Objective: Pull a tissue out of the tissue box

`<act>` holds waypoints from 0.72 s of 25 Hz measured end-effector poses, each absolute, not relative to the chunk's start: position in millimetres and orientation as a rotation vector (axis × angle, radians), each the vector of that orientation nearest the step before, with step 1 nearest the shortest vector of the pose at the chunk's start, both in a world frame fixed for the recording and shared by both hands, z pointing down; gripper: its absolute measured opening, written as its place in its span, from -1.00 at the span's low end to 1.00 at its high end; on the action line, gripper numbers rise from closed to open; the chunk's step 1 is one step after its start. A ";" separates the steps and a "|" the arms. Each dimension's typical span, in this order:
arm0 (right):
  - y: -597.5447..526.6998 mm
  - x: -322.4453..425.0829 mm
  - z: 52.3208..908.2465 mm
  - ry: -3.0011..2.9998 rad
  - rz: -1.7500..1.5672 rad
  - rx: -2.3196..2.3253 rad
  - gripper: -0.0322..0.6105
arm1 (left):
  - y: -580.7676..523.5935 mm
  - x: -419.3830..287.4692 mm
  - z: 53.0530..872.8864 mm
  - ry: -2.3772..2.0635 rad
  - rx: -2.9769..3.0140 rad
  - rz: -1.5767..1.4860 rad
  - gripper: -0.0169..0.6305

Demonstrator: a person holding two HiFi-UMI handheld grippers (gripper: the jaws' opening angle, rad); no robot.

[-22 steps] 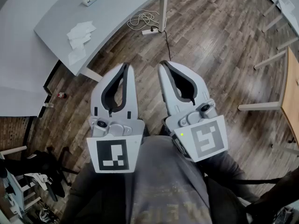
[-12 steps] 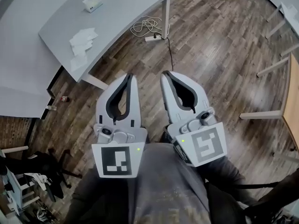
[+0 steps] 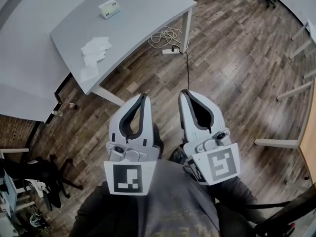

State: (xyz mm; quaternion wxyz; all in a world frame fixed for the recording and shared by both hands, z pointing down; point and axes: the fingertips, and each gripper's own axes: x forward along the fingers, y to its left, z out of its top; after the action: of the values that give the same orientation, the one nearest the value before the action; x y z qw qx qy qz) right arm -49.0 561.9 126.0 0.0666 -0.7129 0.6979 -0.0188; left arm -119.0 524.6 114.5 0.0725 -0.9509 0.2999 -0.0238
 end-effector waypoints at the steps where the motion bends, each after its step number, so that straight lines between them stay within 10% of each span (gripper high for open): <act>1: 554.1 -45.8 127.8 2.104 -0.060 -2.149 -0.89 | 517.5 -116.4 116.9 0.901 -2.859 -0.077 -0.95; 18: 264.2 30.2 146.4 2.183 -0.101 -2.170 -0.89 | 231.6 -35.6 140.9 0.906 -2.929 -0.062 -0.95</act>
State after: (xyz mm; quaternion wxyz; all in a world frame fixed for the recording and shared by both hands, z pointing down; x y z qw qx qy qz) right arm 30.2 264.2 146.4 0.0310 -0.7044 0.7084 -0.0328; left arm -35.6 231.6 140.9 0.0377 -0.9545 0.2953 -0.0203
